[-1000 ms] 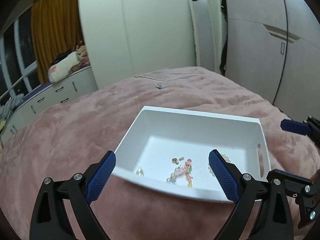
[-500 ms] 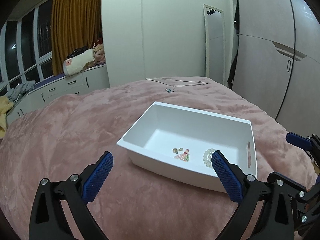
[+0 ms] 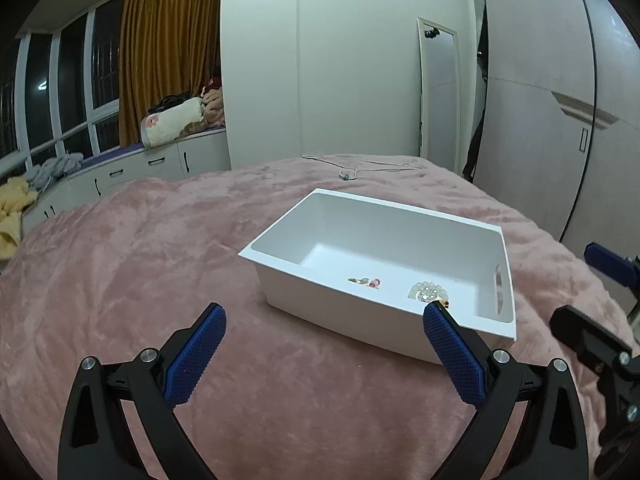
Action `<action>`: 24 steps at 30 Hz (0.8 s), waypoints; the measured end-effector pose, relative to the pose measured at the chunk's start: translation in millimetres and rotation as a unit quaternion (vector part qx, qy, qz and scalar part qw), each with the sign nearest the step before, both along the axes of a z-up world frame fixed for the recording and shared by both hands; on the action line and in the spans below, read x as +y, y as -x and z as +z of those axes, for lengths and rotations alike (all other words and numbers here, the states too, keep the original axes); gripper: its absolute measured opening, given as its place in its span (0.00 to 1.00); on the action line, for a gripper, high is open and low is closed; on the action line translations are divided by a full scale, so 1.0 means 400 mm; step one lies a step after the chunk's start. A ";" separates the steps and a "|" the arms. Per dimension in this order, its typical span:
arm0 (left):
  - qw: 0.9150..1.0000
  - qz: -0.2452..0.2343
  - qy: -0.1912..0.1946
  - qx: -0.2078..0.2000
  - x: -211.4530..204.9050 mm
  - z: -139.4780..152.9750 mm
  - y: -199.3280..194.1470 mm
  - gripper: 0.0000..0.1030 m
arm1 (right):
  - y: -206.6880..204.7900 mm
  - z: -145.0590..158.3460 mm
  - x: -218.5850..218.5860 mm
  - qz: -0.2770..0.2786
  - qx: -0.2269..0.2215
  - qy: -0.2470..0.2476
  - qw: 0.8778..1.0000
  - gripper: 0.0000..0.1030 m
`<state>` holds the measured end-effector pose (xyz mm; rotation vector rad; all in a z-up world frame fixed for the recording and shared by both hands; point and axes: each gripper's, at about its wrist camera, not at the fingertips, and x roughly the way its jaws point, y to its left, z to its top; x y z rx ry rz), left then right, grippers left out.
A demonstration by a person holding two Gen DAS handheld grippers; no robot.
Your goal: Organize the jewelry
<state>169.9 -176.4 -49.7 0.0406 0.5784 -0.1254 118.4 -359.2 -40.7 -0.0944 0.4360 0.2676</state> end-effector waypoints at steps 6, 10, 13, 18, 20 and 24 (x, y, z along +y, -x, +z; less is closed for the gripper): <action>1.000 0.002 0.002 -0.002 -0.001 -0.003 0.002 0.97 | 0.006 -0.008 0.004 -0.004 -0.003 -0.003 1.000 0.95; 1.000 0.003 0.006 0.002 -0.001 -0.004 -0.003 0.97 | 0.001 -0.011 0.003 -0.004 0.003 -0.004 1.000 0.95; 1.000 0.001 0.002 0.005 -0.004 -0.008 -0.004 0.97 | 0.001 -0.012 -0.003 -0.009 0.004 -0.008 1.000 0.95; 1.000 -0.001 -0.001 0.009 -0.010 -0.011 -0.004 0.97 | 0.001 -0.015 -0.007 -0.012 0.008 -0.012 1.000 0.95; 1.000 -0.002 -0.003 0.011 -0.012 -0.013 -0.005 0.97 | -0.001 -0.016 -0.005 -0.009 0.010 -0.011 1.000 0.95; 1.000 -0.004 -0.006 0.009 -0.018 -0.015 -0.004 0.97 | -0.001 -0.018 0.003 -0.006 0.012 -0.004 1.000 0.95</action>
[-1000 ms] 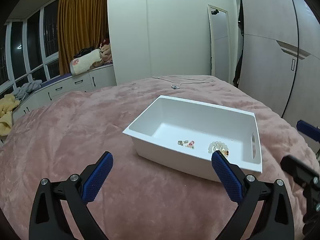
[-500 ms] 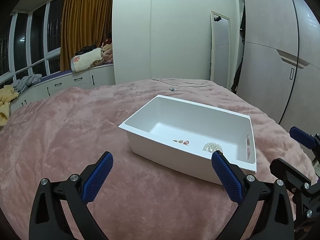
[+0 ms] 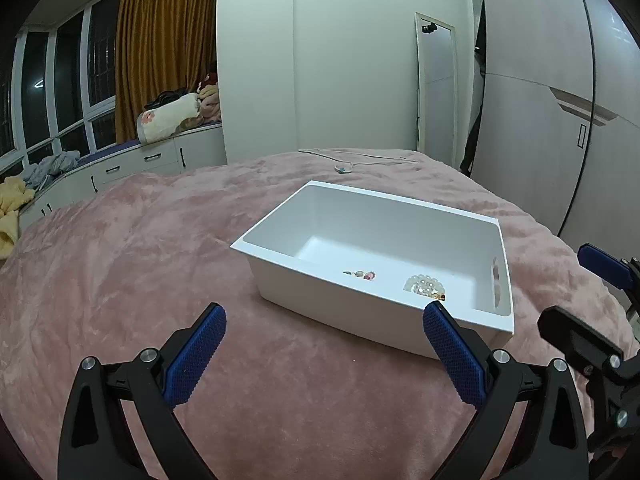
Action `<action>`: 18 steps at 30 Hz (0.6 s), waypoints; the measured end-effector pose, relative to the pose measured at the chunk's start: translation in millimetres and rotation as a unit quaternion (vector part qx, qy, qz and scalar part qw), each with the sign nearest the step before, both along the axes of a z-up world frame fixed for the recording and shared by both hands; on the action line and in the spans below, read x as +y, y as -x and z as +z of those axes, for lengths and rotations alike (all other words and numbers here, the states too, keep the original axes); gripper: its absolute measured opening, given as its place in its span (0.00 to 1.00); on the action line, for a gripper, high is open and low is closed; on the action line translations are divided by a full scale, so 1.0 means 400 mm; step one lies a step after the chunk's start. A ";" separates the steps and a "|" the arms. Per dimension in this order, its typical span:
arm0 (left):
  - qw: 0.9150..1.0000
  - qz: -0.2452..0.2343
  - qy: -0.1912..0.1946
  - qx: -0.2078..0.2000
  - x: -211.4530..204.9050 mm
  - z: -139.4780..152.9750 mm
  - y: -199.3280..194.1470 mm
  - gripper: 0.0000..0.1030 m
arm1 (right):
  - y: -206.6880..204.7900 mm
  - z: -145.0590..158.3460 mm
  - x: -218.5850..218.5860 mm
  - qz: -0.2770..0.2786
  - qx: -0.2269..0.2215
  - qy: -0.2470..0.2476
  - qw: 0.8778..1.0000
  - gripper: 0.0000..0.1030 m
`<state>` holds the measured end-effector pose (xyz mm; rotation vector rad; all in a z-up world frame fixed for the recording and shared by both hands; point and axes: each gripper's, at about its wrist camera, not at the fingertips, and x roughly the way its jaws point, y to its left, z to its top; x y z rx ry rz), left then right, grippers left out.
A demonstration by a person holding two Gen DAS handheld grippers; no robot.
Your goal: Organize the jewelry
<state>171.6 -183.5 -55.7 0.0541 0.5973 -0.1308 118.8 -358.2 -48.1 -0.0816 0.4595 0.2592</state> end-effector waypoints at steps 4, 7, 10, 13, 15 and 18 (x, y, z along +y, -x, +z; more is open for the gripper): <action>1.000 0.002 -0.003 -0.001 -0.003 0.001 -0.002 0.97 | -0.001 0.000 0.002 0.000 0.001 0.001 1.000 0.95; 1.000 0.000 -0.006 -0.001 -0.011 0.002 -0.004 0.97 | -0.003 -0.002 0.000 -0.002 0.002 -0.001 1.000 0.95; 1.000 -0.002 -0.008 -0.003 -0.018 0.005 -0.003 0.97 | -0.005 -0.002 -0.003 -0.003 0.002 -0.004 1.000 0.95; 1.000 -0.004 -0.011 -0.005 -0.025 0.009 -0.001 0.97 | -0.004 -0.003 -0.003 -0.002 0.002 -0.004 1.000 0.95; 1.000 -0.005 -0.013 -0.007 -0.026 0.011 -0.001 0.97 | -0.003 -0.003 -0.003 -0.003 0.002 -0.003 1.000 0.95; 1.000 -0.004 -0.014 -0.008 -0.028 0.013 -0.003 0.97 | -0.002 -0.003 -0.004 -0.002 0.002 -0.004 1.000 0.95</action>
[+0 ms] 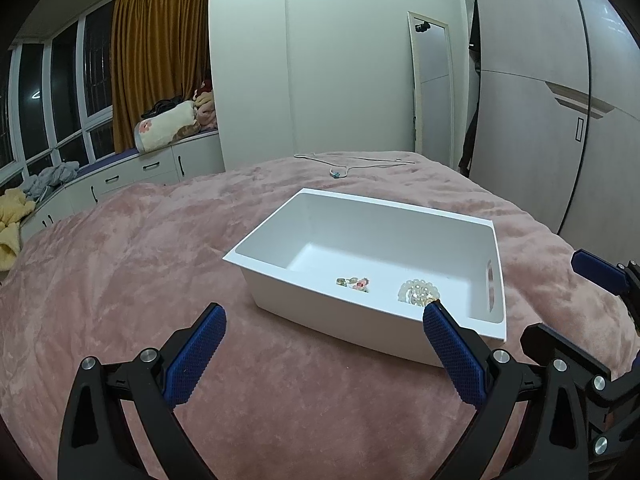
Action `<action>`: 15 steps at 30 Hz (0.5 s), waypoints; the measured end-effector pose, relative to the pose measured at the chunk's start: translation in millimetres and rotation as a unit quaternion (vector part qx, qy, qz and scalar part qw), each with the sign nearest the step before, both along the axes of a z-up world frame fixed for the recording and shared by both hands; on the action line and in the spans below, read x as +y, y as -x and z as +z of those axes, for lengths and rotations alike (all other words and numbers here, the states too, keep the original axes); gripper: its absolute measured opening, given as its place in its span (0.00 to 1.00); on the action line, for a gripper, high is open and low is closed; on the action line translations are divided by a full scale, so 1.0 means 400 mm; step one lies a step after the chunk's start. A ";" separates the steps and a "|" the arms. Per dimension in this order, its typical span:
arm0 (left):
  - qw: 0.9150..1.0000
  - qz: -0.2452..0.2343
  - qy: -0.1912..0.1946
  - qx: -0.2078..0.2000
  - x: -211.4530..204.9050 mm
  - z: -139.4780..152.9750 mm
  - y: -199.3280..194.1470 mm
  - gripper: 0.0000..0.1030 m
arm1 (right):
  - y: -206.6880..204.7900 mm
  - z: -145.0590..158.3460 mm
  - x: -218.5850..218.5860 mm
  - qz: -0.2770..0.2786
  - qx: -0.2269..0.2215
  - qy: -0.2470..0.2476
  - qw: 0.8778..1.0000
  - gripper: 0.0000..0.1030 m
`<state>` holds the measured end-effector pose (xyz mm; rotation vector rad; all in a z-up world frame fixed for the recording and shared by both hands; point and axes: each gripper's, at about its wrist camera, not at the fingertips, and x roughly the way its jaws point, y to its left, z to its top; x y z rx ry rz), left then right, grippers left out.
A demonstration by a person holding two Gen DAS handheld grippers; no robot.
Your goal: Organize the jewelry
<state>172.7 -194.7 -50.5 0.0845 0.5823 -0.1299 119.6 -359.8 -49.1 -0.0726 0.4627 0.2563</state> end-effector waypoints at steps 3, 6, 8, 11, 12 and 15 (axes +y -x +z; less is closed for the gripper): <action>1.000 0.001 -0.001 0.000 -0.001 0.001 0.000 0.97 | -0.001 0.000 0.000 0.000 0.000 0.001 1.000 0.95; 1.000 0.001 -0.001 0.000 -0.001 0.001 -0.001 0.97 | 0.000 0.000 -0.001 0.000 0.000 0.000 1.000 0.95; 1.000 0.001 0.000 -0.001 0.000 0.002 -0.001 0.97 | -0.001 -0.001 -0.001 0.000 0.001 0.000 1.000 0.95; 1.000 0.000 -0.002 -0.001 0.000 0.002 -0.001 0.97 | -0.002 -0.001 -0.001 0.000 0.001 0.001 1.000 0.95; 1.000 0.000 -0.002 -0.001 0.000 0.002 -0.001 0.97 | -0.002 -0.001 -0.001 0.000 0.001 0.001 1.000 0.95; 1.000 0.001 -0.001 -0.001 -0.001 0.002 -0.001 0.97 | -0.002 -0.002 0.000 0.000 0.002 0.002 1.000 0.95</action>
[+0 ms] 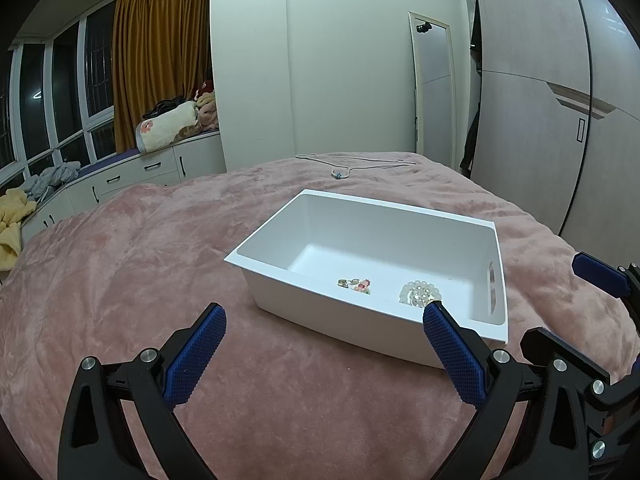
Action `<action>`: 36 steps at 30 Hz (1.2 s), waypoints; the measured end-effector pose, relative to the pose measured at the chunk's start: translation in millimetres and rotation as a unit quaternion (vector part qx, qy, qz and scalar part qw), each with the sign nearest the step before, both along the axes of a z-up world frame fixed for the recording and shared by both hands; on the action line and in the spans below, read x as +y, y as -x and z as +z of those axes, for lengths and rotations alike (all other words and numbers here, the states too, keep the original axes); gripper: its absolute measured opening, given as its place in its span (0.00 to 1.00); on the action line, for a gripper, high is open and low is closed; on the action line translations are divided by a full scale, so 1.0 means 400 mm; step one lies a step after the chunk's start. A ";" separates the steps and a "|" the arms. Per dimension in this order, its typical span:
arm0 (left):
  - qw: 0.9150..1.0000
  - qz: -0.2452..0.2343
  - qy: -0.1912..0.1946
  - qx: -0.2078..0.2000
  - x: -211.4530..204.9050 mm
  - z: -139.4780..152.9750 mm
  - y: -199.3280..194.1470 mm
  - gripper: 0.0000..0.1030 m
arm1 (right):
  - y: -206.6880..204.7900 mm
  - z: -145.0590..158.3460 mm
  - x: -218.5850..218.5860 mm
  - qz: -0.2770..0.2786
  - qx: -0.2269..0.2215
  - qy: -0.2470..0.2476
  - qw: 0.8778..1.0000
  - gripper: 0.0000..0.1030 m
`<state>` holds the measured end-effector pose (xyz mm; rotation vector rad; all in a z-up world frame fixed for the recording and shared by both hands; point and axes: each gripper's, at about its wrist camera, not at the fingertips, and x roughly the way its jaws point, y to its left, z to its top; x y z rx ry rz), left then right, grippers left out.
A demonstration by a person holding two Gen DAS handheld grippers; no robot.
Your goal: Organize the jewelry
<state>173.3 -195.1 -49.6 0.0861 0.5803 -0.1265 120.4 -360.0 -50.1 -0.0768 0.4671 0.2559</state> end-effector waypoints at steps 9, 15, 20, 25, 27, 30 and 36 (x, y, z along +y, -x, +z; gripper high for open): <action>1.000 0.002 0.000 0.000 -0.002 0.001 -0.002 0.97 | -0.001 -0.001 0.000 0.000 0.000 0.000 1.000 0.95; 1.000 0.004 0.000 -0.002 -0.002 0.002 -0.001 0.97 | -0.002 -0.004 -0.003 -0.002 0.001 -0.002 1.000 0.95; 1.000 0.004 0.000 -0.002 -0.001 0.002 -0.001 0.97 | -0.006 -0.006 -0.005 -0.003 0.002 -0.003 1.000 0.95; 1.000 0.007 0.002 0.000 0.000 0.003 0.000 0.97 | -0.007 -0.006 -0.008 -0.004 0.003 -0.004 1.000 0.95; 1.000 0.007 0.003 0.000 -0.001 0.003 0.000 0.97 | -0.008 -0.005 -0.009 -0.004 0.004 -0.004 1.000 0.95; 1.000 0.006 0.002 0.003 0.000 0.002 -0.003 0.97 | -0.012 -0.006 -0.010 -0.006 0.006 -0.002 1.000 0.95; 1.000 0.002 0.011 0.000 0.000 0.001 -0.003 0.97 | -0.015 -0.006 -0.011 -0.007 0.009 -0.003 1.000 0.95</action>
